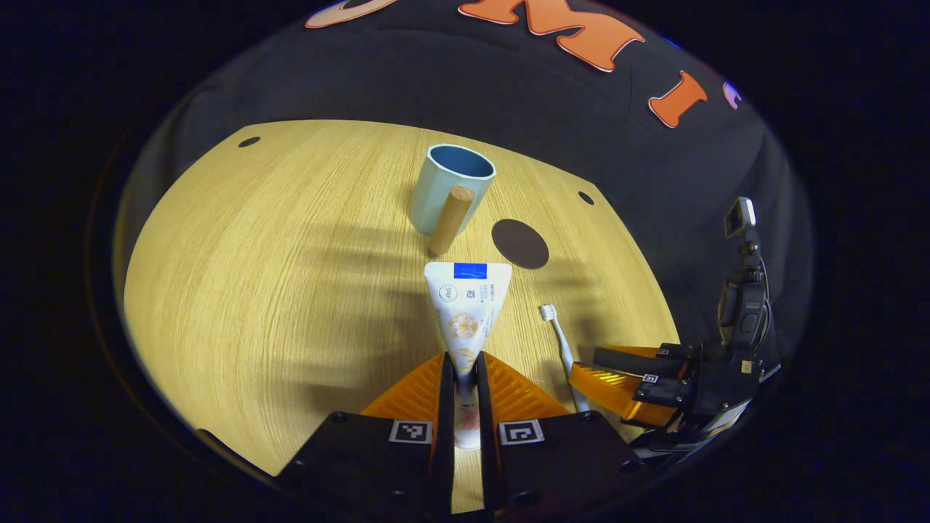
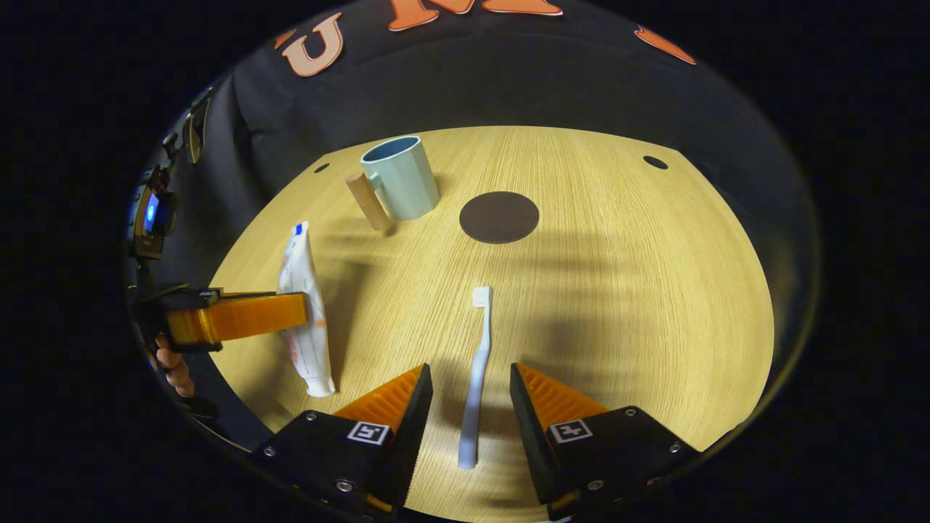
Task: Put the toothbrush and toothpaste on the desktop into the cup, then pick up the cup and place it on the coaster on the desktop.
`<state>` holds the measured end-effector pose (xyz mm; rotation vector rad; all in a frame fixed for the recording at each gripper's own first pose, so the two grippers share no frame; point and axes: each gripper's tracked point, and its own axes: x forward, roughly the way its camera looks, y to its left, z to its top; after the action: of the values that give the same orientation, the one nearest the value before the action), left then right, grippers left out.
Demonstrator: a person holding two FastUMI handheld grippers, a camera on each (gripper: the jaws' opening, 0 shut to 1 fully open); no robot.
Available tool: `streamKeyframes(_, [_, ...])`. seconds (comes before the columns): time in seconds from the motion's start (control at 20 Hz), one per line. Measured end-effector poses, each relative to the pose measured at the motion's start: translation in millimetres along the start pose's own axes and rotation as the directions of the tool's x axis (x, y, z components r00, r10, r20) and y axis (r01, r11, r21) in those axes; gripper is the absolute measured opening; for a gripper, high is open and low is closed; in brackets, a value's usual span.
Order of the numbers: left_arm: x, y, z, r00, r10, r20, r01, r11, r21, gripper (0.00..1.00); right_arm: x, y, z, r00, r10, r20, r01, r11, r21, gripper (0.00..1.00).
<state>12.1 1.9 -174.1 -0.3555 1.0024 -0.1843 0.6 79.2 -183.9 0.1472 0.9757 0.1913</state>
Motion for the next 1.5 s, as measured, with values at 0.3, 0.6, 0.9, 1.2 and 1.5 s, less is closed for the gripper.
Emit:
streamKeyframes(0.3, [-13.1, 22.6, 3.1, 1.0, 0.019, 0.009, -0.019, 1.0, -0.017, 0.2, 11.4, 1.6, -0.2, 0.998, -0.04, -0.054, 0.04, 0.999, -0.006, 0.32])
streamKeyframes(0.6, [-16.7, 28.1, 6.5, 1.0, 0.02, 0.016, -0.02, 1.0, -0.018, 0.2, 19.6, -1.9, -2.6, 0.989, -0.124, -0.078, 0.116, 0.988, -0.102, 0.25])
streamKeyframes(0.9, [-19.3, 27.0, 9.3, 0.999, 0.009, 0.033, -0.008, 0.999, -0.031, 0.2, 19.1, 4.9, -1.5, 0.995, -0.084, -0.055, 0.08, 0.994, -0.071, 0.1])
streamKeyframes(1.2, [-21.1, 21.5, 21.6, 0.996, 0.01, 0.089, -0.009, 1.0, -0.003, 0.2, 13.9, 5.1, 21.9, 0.995, -0.071, 0.065, 0.075, 0.995, -0.06, 0.08])
streamKeyframes(1.5, [-20.4, 19.3, 23.6, 0.995, 0.014, 0.094, -0.014, 1.0, -0.001, 0.2, 14.0, 7.5, 4.8, 0.999, -0.053, -0.008, 0.052, 0.995, -0.083, 0.08])
